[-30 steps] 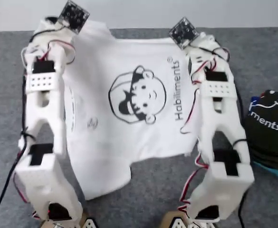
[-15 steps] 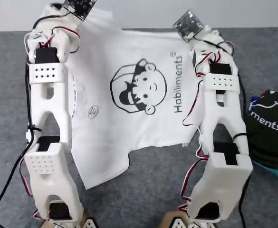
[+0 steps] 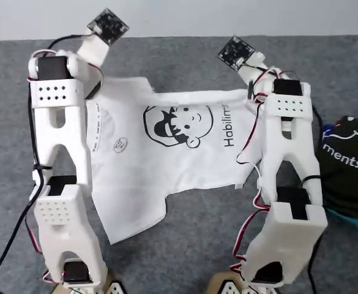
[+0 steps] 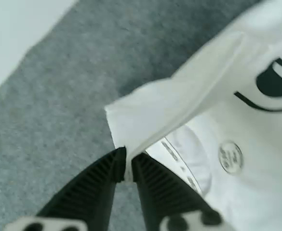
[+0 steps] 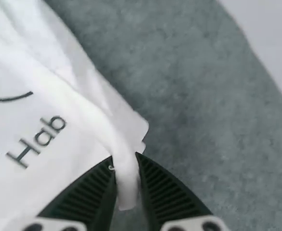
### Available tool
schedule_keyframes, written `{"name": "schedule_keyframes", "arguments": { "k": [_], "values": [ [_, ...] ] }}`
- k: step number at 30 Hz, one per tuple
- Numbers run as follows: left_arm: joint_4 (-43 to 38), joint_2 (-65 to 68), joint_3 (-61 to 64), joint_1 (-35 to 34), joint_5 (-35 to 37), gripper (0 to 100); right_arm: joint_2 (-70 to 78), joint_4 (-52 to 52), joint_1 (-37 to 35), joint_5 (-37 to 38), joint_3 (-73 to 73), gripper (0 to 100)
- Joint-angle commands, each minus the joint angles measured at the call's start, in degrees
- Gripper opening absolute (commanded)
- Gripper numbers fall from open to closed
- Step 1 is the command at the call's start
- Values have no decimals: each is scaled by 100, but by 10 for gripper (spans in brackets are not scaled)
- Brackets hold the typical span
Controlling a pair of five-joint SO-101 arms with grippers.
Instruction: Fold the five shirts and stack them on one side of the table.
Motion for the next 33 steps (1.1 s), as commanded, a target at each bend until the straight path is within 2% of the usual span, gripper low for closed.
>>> {"name": "schedule_keyframes", "arguments": {
  "k": [1,6,9,14,19,25,33],
  "values": [
    [413,-290,-171,62,-237,5,-409,277,101,211,-378,9],
    [492,-290,-171,70,-237,5,-418,435,119,220,-369,9],
    [774,-352,-171,97,-237,5,-444,769,110,220,-369,9],
    [782,-721,119,9,-237,5,-514,1516,119,229,-369,9],
    [782,-1890,1974,193,-598,5,-699,2062,101,229,-369,9],
    [782,-3437,4602,422,-633,5,-848,2721,110,229,-369,9],
    [782,-5029,6809,510,-642,5,-813,3064,92,343,-88,9]
  ]
}}
